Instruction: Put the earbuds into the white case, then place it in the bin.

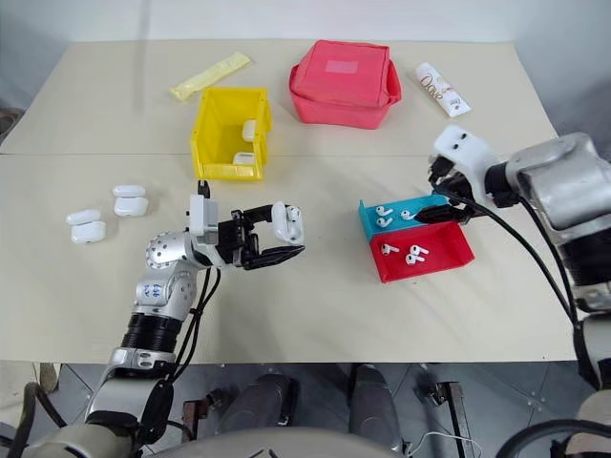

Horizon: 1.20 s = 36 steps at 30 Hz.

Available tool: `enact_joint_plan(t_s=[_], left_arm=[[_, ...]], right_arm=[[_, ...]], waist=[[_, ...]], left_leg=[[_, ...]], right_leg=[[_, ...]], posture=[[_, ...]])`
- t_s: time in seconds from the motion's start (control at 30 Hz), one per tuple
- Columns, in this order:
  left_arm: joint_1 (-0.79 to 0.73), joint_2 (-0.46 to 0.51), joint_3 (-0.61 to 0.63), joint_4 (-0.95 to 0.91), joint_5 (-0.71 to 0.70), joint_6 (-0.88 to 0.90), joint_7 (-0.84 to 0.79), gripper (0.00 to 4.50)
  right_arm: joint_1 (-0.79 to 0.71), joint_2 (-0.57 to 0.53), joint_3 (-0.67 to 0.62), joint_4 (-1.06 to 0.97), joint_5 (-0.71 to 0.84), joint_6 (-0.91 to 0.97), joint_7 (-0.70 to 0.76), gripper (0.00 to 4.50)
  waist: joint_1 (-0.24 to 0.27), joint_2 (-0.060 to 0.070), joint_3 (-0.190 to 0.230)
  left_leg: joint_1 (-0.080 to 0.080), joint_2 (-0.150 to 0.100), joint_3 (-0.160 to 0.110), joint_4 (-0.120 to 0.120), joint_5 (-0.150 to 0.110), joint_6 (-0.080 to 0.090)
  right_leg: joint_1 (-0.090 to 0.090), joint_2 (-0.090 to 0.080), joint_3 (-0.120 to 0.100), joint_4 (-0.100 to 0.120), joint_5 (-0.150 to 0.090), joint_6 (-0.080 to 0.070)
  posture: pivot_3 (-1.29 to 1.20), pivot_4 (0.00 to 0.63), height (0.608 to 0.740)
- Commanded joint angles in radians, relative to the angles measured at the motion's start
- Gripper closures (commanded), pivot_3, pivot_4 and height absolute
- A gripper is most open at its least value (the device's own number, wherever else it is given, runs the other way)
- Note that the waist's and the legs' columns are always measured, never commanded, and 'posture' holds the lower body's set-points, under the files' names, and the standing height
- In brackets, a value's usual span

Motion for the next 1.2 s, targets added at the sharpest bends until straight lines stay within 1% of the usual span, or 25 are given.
enact_joint_plan(t_s=[0.03,0.27,0.37,0.67,0.83,1.2], left_arm=[[0.008,-0.008,-0.007,-0.055,-0.019,-0.003,0.017,1.72],[0.002,-0.016,-0.017,-0.052,-0.02,-0.005,0.022,1.72],[-0.001,-0.02,-0.02,-0.052,-0.018,-0.006,0.024,1.72],[0.005,-0.028,-0.026,-0.065,-0.018,-0.003,0.029,1.72],[0.018,-0.025,-0.025,-0.081,-0.019,-0.001,0.035,1.72],[0.046,-0.014,-0.021,-0.121,-0.019,0.011,0.057,1.72]], right_arm=[[-0.044,0.014,0.011,0.043,-0.068,-0.027,0.04,1.79],[-0.078,0.074,0.035,0.082,-0.139,-0.018,0.087,1.79],[-0.1,0.108,0.038,0.123,-0.171,-0.026,0.089,2.34],[-0.146,0.204,0.047,0.227,-0.238,-0.042,0.111,2.34],[-0.164,0.263,0.051,0.321,-0.275,-0.081,0.116,2.34],[-0.175,0.296,0.05,0.394,-0.337,-0.136,0.159,2.34]], waist=[[0.001,0.0,0.0],[-0.009,0.0,0.0],[-0.013,0.0,0.0],[-0.024,0.001,0.0],[-0.024,0.001,0.0],[-0.026,0.002,-0.001]], left_leg=[[0.0,0.0,0.0,0.0,0.0,0.0],[0.0,0.0,0.0,0.0,0.0,-0.001],[0.0,0.0,0.0,0.0,0.0,-0.001],[0.0,0.0,0.0,-0.001,0.0,-0.001],[0.0,0.0,0.0,-0.001,0.0,-0.001],[0.0,0.0,0.0,-0.001,0.0,-0.001]], right_leg=[[0.0,0.0,0.0,0.0,0.0,0.0],[0.0,0.001,0.0,0.001,0.0,0.0],[-0.001,0.001,0.0,0.001,0.0,0.0],[-0.001,0.001,0.0,0.001,0.0,0.0],[-0.001,0.001,0.0,0.002,0.0,0.0],[-0.001,0.001,0.0,0.002,0.0,0.0]], posture=[[0.0,0.15,0.74],[0.0,0.15,0.74],[0.0,0.15,0.74],[0.0,0.15,0.74],[0.0,0.15,0.74],[0.0,0.15,0.74]])
